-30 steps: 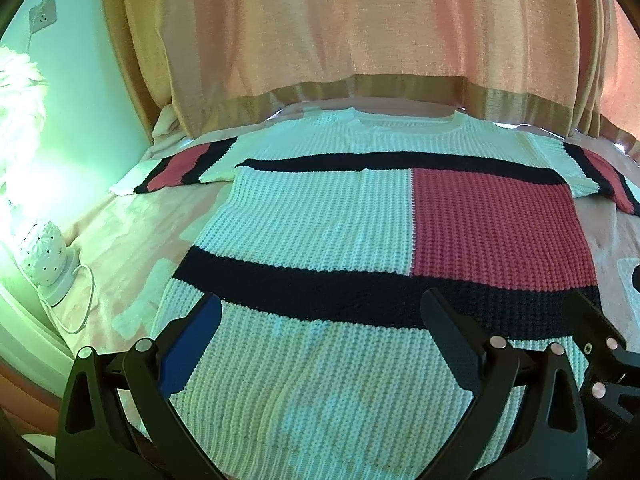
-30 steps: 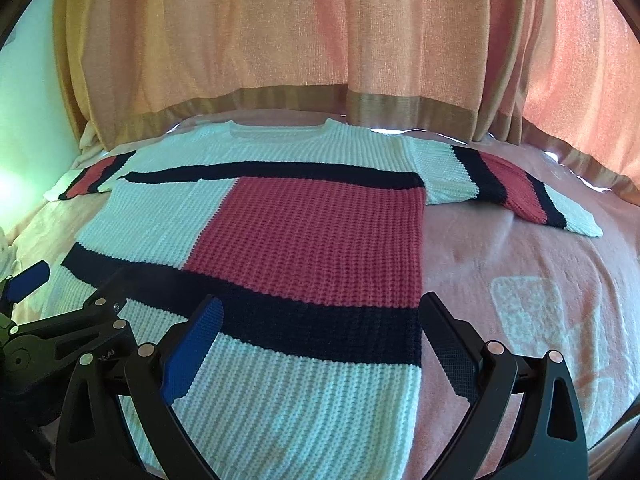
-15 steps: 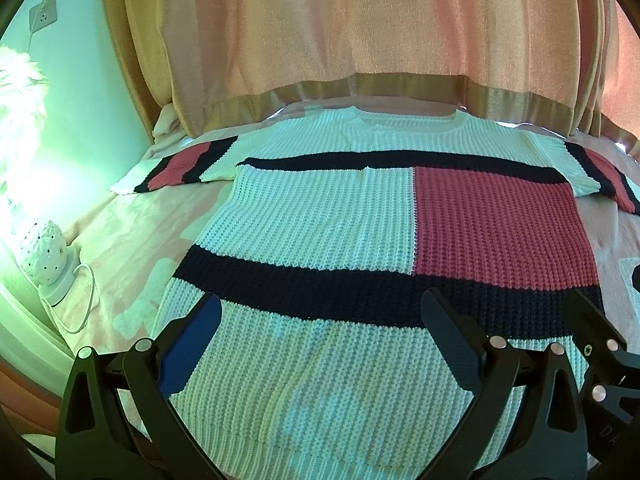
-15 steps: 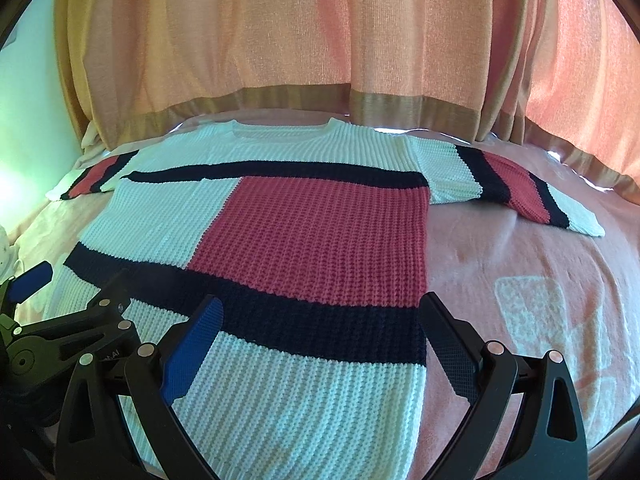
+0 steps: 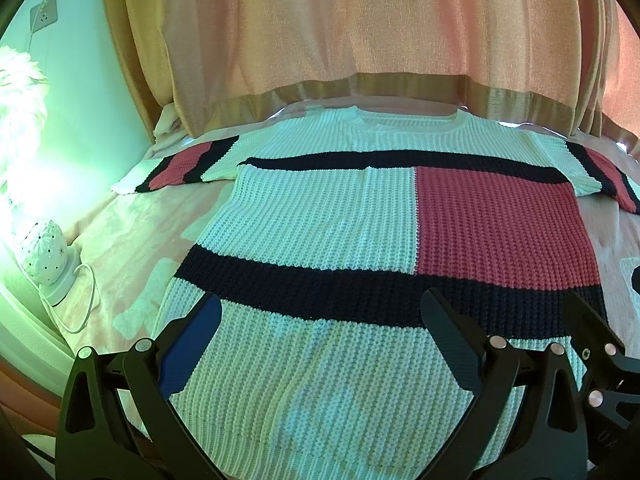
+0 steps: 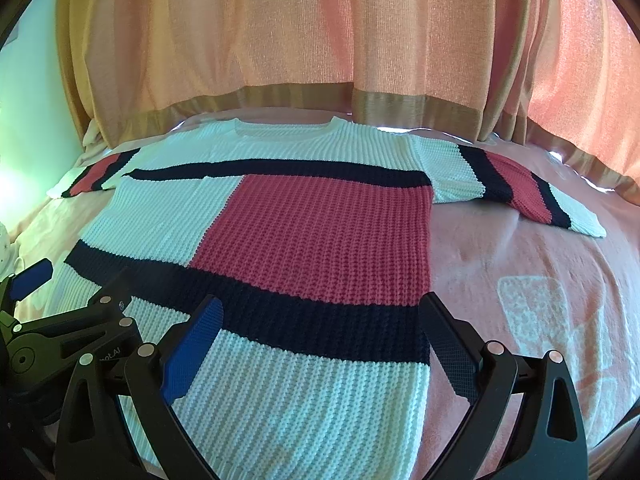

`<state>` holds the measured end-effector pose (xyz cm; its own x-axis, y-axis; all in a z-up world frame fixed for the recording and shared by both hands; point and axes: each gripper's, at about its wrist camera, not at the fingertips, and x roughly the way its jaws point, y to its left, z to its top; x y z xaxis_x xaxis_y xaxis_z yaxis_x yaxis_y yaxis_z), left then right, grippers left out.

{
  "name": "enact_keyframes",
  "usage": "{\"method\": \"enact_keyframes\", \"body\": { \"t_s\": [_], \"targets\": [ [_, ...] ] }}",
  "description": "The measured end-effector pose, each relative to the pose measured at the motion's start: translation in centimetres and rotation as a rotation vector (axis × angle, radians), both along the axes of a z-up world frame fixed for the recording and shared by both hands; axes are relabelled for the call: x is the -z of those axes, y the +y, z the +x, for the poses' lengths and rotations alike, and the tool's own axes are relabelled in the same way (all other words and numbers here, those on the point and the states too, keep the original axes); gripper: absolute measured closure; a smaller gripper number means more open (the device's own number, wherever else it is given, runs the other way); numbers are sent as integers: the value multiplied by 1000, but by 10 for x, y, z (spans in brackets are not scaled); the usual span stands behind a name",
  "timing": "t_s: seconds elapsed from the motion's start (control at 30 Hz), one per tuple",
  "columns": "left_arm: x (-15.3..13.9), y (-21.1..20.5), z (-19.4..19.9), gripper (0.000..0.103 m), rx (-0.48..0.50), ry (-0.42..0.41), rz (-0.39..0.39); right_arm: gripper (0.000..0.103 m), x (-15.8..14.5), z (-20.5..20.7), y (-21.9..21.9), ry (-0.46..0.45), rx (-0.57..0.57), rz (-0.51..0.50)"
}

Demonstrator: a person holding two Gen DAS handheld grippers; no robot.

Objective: Fold small clothes
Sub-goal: 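Grasp the striped sleeve cuff with the right gripper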

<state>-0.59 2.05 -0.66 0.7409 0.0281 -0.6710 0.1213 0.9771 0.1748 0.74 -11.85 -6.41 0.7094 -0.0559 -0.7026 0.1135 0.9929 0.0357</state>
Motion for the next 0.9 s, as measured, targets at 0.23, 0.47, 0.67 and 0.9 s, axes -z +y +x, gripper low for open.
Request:
{"method": "enact_keyframes", "body": {
  "t_s": [0.23, 0.47, 0.67, 0.9],
  "targets": [
    [0, 0, 0, 6, 0, 0, -2, 7, 0, 0, 0, 2, -3, 2],
    [-28, 2, 10, 5, -18, -31, -53, 9, -26, 2, -40, -93, -23, 77],
    [-87, -4, 39, 5, 31, -79, -159, 8, -71, 7, -178, -200, 83, 307],
    [-84, -18, 89, 5, -18, -98, -209, 31, -24, 46, -363, -127, 294, 572]
  ]
}}
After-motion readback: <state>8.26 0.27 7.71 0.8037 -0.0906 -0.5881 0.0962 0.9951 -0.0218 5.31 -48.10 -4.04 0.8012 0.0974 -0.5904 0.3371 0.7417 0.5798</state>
